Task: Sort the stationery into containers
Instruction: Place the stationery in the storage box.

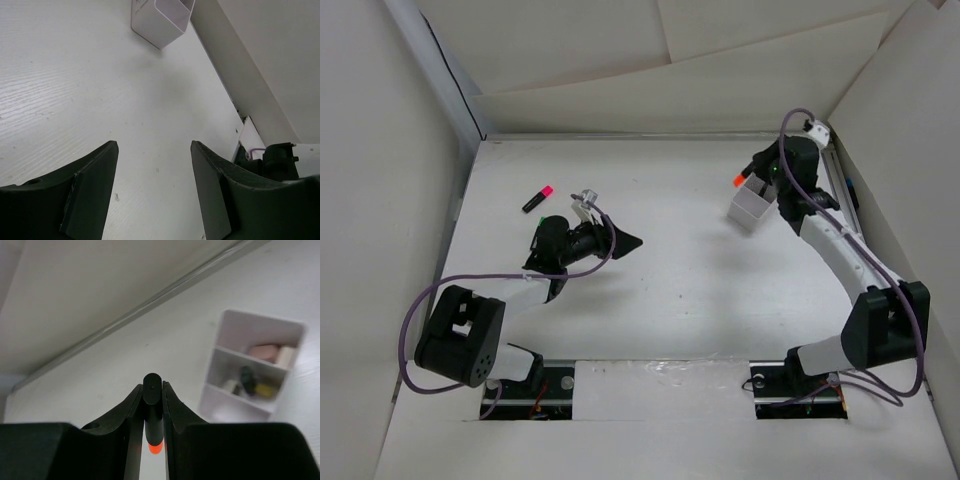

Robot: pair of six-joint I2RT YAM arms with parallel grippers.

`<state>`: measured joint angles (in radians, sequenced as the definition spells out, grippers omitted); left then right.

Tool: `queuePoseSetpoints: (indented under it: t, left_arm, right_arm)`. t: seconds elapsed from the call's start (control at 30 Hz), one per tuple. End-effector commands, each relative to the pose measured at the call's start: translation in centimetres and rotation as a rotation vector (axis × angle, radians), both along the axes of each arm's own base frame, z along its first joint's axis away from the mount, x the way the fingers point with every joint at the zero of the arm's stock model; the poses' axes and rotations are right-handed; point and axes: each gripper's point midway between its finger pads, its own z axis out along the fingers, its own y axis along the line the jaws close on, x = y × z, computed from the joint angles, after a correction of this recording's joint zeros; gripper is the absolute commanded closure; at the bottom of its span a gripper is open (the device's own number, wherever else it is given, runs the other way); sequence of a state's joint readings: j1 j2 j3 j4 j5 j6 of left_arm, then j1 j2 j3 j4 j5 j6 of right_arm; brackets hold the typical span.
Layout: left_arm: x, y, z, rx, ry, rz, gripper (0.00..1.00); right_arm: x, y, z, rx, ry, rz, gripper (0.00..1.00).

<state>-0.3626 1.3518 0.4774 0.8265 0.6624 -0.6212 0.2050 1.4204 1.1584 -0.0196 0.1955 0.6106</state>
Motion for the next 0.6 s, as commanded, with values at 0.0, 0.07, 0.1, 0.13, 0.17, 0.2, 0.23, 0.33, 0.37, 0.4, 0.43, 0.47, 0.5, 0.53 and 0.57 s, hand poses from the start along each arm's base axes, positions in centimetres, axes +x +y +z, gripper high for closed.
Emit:
queuePoseSetpoints:
  t: [0.0,0.07,0.1,0.13,0.17,0.2,0.23,0.33,0.37,0.4,0.43,0.47,0.5,0.53,0.57]
  left_arm:
    - [-0.4,-0.8,3.4,-0.071,-0.091,-0.063,0.43]
    - [-0.3,-0.8,3.0,-0.067,-0.079,-0.063,0.43]
    - [-0.2,-0.9,2.6,-0.063,-0.068,-0.063,0.43]
    - [-0.2,-0.9,2.3,-0.065,-0.051,-0.062,0.43]
    - [-0.3,-1.0,2.3,-0.066,-0.05,-0.071,0.43]
    - [-0.4,-1.0,2.4,-0.071,-0.043,-0.07,0.43]
    - [-0.4,-1.0,2.7,-0.074,-0.051,-0.07,0.43]
    - [-0.1,-0.7,2.5,-0.062,-0.05,-0.045,0.43]
    - [0.0,-0.6,2.3,-0.057,-0.04,-0.036,0.43]
    - [0.0,-0.6,2.3,-0.056,-0.039,-0.036,0.44]
    - [0.0,-0.6,2.3,-0.056,-0.039,-0.036,0.44]
    - [0.0,-0.6,2.3,-0.056,-0.039,-0.036,0.44]
    - [0.1,-0.6,2.3,-0.055,-0.04,-0.027,0.44]
    - [0.2,-0.6,1.8,-0.046,-0.035,-0.028,0.44]
    - [0.3,-0.6,1.3,-0.041,-0.022,-0.027,0.44]
  right_arm:
    - [-0.2,-6.7,-0.9,-0.101,0.02,-0.278,1.0]
    - [0.4,-8.7,-1.4,-0.114,0.04,-0.336,1.0]
    - [0.7,-8.8,-1.5,-0.119,0.044,-0.344,1.0]
    - [1.0,-9.4,-1.7,-0.123,0.048,-0.365,1.0]
    - [1.4,-9.5,-1.2,-0.124,0.039,-0.376,1.0]
    - [1.9,-9.6,-2.0,-0.133,0.058,-0.385,1.0]
    - [2.2,-9.8,-2.2,-0.146,0.062,-0.392,1.0]
    - [3.4,-9.9,-2.8,-0.166,0.078,-0.401,1.0]
    - [3.6,-10.3,-2.9,-0.174,0.081,-0.42,1.0]
    - [3.9,-9.8,-3.1,-0.187,0.085,-0.414,1.0]
    - [4.3,-9.9,-3.6,-0.202,0.097,-0.419,1.0]
    - [4.3,-9.7,-4.0,-0.213,0.104,-0.428,1.0]
    - [4.5,-9.4,-3.9,-0.218,0.1,-0.432,1.0]
    - [4.7,-9.6,-4.2,-0.227,0.107,-0.447,1.0]
    - [4.7,-9.3,-4.2,-0.239,0.108,-0.445,1.0]
